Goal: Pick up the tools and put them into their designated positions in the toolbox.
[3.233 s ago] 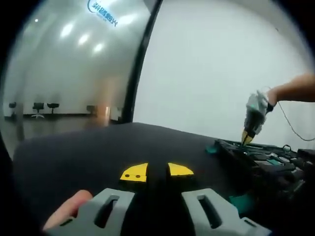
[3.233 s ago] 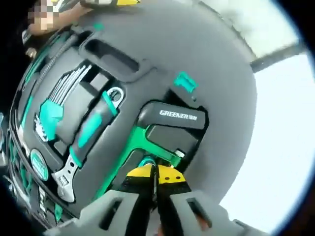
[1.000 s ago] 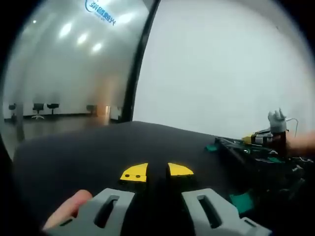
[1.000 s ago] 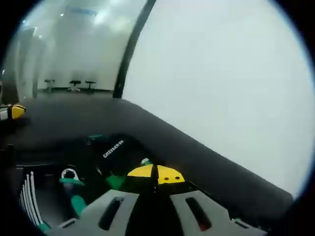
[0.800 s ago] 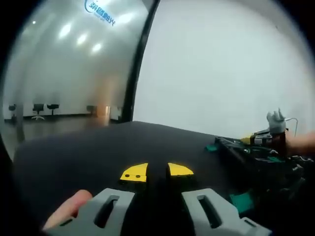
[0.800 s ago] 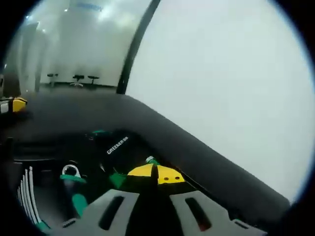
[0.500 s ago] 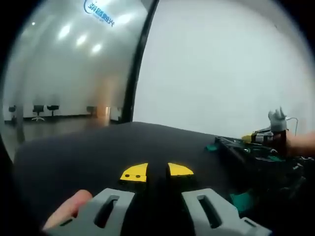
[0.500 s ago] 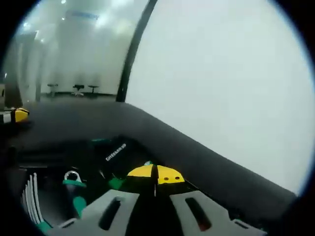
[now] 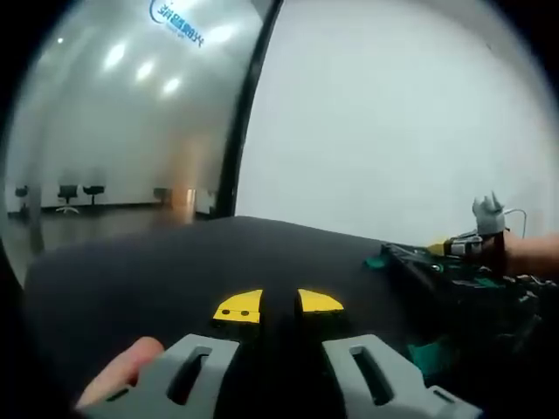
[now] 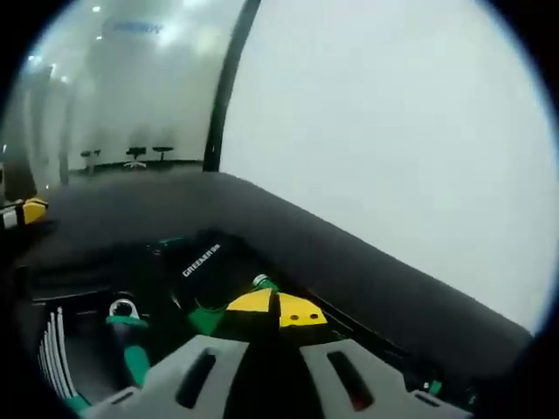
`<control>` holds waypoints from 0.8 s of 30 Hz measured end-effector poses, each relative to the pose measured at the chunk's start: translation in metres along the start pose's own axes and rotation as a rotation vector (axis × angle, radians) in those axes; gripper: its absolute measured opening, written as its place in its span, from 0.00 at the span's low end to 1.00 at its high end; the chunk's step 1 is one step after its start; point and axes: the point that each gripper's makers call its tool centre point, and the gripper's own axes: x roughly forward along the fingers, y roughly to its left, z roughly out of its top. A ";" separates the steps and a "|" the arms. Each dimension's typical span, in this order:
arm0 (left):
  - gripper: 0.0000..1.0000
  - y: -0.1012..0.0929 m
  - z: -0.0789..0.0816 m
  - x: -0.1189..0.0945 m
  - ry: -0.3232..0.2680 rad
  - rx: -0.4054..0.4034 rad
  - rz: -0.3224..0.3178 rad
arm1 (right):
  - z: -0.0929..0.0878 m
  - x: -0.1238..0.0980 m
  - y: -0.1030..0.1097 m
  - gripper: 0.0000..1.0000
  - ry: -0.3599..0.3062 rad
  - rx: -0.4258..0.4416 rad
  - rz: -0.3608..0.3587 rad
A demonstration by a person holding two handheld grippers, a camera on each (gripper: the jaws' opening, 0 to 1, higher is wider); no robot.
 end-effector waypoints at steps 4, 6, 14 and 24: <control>0.14 0.001 0.000 0.001 0.002 -0.007 0.000 | -0.002 0.001 -0.004 0.00 0.026 0.068 0.016; 0.14 0.001 0.000 0.002 0.004 -0.008 0.000 | 0.006 0.005 -0.004 0.00 -0.048 -0.012 0.020; 0.14 -0.001 -0.002 0.000 0.016 -0.019 -0.008 | 0.071 -0.085 -0.068 0.01 -0.200 0.249 0.001; 0.14 -0.007 -0.001 -0.001 0.016 -0.039 -0.034 | 0.015 -0.296 -0.062 0.09 -0.340 0.192 0.013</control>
